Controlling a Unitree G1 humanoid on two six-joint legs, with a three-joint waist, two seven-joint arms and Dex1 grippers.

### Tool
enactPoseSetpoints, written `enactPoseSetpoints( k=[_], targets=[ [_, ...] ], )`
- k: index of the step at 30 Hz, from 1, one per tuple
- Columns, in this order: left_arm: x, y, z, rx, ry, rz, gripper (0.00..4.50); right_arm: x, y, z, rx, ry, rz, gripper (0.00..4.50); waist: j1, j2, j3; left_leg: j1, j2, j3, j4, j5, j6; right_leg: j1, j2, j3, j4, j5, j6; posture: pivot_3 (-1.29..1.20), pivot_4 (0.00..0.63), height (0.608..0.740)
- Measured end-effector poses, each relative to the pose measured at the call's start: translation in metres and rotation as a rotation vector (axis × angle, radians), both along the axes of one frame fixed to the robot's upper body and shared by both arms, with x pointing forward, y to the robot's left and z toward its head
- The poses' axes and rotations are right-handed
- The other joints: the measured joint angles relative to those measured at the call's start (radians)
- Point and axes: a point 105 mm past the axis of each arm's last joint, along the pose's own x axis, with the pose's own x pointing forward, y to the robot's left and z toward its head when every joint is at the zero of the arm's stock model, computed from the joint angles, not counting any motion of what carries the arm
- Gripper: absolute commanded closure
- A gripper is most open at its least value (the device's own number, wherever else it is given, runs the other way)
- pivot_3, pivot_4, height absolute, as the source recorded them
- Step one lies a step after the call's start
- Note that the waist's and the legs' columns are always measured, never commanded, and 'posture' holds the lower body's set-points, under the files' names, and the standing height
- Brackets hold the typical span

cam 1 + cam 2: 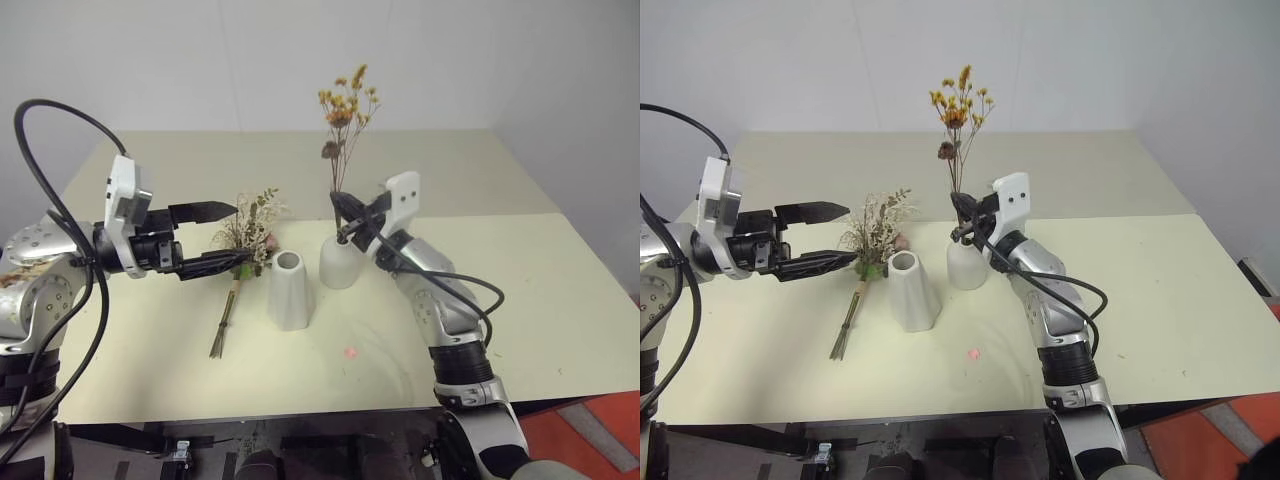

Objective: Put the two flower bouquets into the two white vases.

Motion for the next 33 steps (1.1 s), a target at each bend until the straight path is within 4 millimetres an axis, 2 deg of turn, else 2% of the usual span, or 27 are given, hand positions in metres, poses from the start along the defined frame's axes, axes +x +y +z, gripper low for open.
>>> enactPoseSetpoints(
  k=[1,4,9,12,15,20,24,29,33],
  targets=[
    [0.0,0.0,0.0,-0.001,0.0,0.002,0.0,-0.001,0.001,-0.002,-0.004,0.002,0.001,4.45,0.0,0.0,0.0,0.0,0.0,0.0,0.0,0.0,0.0,0.0,0.0,0.0,0.0,0.0,0.0,0.0,0.15,0.74],
    [0.0,0.0,0.0,-0.003,0.0,0.001,0.0,-0.001,-0.001,-0.009,-0.01,0.011,-0.009,3.77,-0.001,0.0,0.0,0.0,0.0,0.0,0.0,0.0,0.0,0.0,0.0,0.0,0.0,0.0,0.0,0.0,0.15,0.74],
    [0.0,0.0,0.001,-0.006,0.001,-0.001,0.0,-0.002,-0.006,-0.02,-0.018,0.033,-0.033,1.99,0.0,0.0,0.0,0.0,0.0,0.0,0.0,0.0,0.0,0.0,0.0,0.0,-0.001,0.0,0.0,0.0,0.15,0.74],
    [0.001,0.001,0.001,-0.003,0.0,0.009,0.0,-0.009,-0.016,-0.028,-0.022,0.039,-0.061,0.96,0.003,0.0,0.0,0.0,0.0,0.0,0.0,0.0,0.0,0.0,0.0,0.0,0.0,0.0,0.0,0.0,0.15,0.74],
    [0.006,0.006,-0.002,0.006,0.009,0.069,0.0,-0.024,-0.03,-0.026,-0.086,-0.005,-0.052,0.02,0.005,0.0,0.0,0.0,-0.001,0.0,0.0,0.0,0.0,0.001,-0.001,0.0,-0.001,0.0,0.0,0.0,0.15,0.74],
    [0.027,0.021,-0.03,0.147,0.149,0.292,0.0,-0.053,-0.06,-0.021,-0.249,0.018,0.081,0.02,0.007,0.0,0.001,0.001,-0.001,0.0,0.0,0.0,0.0,0.002,0.0,0.0,-0.002,0.0,0.0,0.0,0.15,0.74],
    [0.04,0.02,-0.054,0.338,0.295,0.412,0.0,-0.076,-0.094,0.01,-0.346,0.03,0.175,0.02,0.013,-0.001,0.001,0.002,0.0,0.0,0.0,0.0,0.0,0.003,0.0,0.0,-0.003,-0.001,0.001,0.0,0.15,0.74],
    [0.053,0.013,-0.071,0.463,0.425,0.504,0.0,-0.091,-0.106,0.028,-0.408,0.04,0.268,0.02,0.006,-0.002,0.002,0.002,-0.001,0.0,0.0,0.0,0.0,0.003,0.001,0.001,-0.003,-0.001,0.001,0.0,0.15,0.74],
    [0.071,0.004,-0.101,0.548,0.505,0.586,0.0,-0.104,-0.109,0.039,-0.474,0.034,0.341,0.02,0.011,-0.002,0.002,0.001,-0.001,0.0,0.001,0.0,0.0,0.003,0.0,0.001,-0.003,-0.001,0.001,0.0,0.15,0.74]
  ],
)
